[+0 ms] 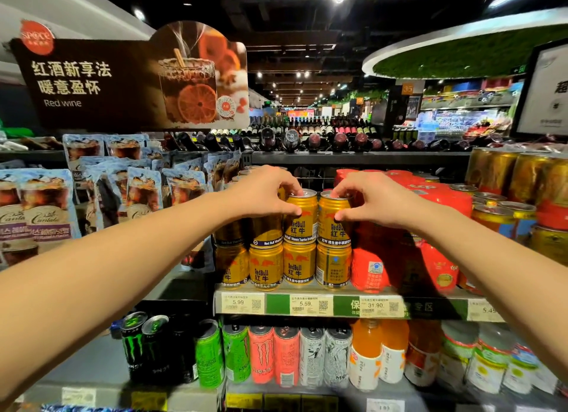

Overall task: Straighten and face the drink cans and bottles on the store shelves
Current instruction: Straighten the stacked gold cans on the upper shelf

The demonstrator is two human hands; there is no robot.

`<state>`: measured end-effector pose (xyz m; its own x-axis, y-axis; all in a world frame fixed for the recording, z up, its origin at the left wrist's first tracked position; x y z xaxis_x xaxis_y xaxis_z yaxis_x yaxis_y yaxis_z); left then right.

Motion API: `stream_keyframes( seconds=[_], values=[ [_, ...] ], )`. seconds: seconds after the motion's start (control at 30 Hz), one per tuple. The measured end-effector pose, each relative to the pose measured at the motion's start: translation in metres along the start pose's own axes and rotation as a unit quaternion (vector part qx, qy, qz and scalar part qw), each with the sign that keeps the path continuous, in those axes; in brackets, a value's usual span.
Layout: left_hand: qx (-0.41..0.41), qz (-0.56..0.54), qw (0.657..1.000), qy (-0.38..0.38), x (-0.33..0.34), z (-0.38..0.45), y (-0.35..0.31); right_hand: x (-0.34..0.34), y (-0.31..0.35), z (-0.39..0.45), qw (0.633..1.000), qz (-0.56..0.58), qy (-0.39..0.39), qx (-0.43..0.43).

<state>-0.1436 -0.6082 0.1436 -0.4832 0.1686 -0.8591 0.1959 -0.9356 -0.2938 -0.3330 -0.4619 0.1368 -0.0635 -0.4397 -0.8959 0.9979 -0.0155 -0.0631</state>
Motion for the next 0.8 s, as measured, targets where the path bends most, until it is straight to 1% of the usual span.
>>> stream_keyframes(
  seconds=[0.1,0.2,0.33,0.4,0.5,0.63,0.7,0.8],
  values=[
    [0.015,0.003,1.000,-0.009,0.001,-0.004,-0.001,0.001,0.004,-0.004,1.000,0.004,-0.016,0.016],
    [0.033,-0.008,0.999,-0.040,0.006,-0.009,-0.005,0.006,0.012,-0.014,0.998,-0.005,-0.056,0.024],
    [0.093,-0.033,0.989,-0.106,0.018,-0.029,-0.015,0.020,0.027,-0.040,0.984,-0.017,-0.176,0.028],
    [0.108,-0.051,0.981,-0.151,0.024,-0.044,-0.021,0.026,0.036,-0.053,0.974,0.006,-0.221,0.047],
    [0.108,-0.105,0.967,-0.204,0.037,-0.071,-0.032,0.036,0.049,-0.074,0.963,0.075,-0.245,0.080],
    [0.075,-0.165,0.954,-0.240,0.062,-0.107,-0.042,0.055,0.062,-0.106,0.952,0.155,-0.249,0.091],
    [0.033,-0.206,0.944,-0.255,0.078,-0.126,-0.047,0.069,0.064,-0.124,0.946,0.198,-0.231,0.108],
    [-0.043,-0.263,0.919,-0.292,0.107,-0.154,-0.054,0.089,0.064,-0.151,0.935,0.255,-0.205,0.138]
  ],
)
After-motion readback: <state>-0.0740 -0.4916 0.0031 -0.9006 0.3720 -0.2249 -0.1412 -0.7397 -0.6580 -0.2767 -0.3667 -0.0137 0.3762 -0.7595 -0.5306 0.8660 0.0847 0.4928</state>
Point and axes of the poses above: each hand's wrist, its own z-axis towards the middle knuckle, its own x-axis out of the palm, y = z × x, the point moved 1 cm from there along z, towards the middle knuckle, and after that the axes turned 10 degrees about -z, right-handed, at the moved point
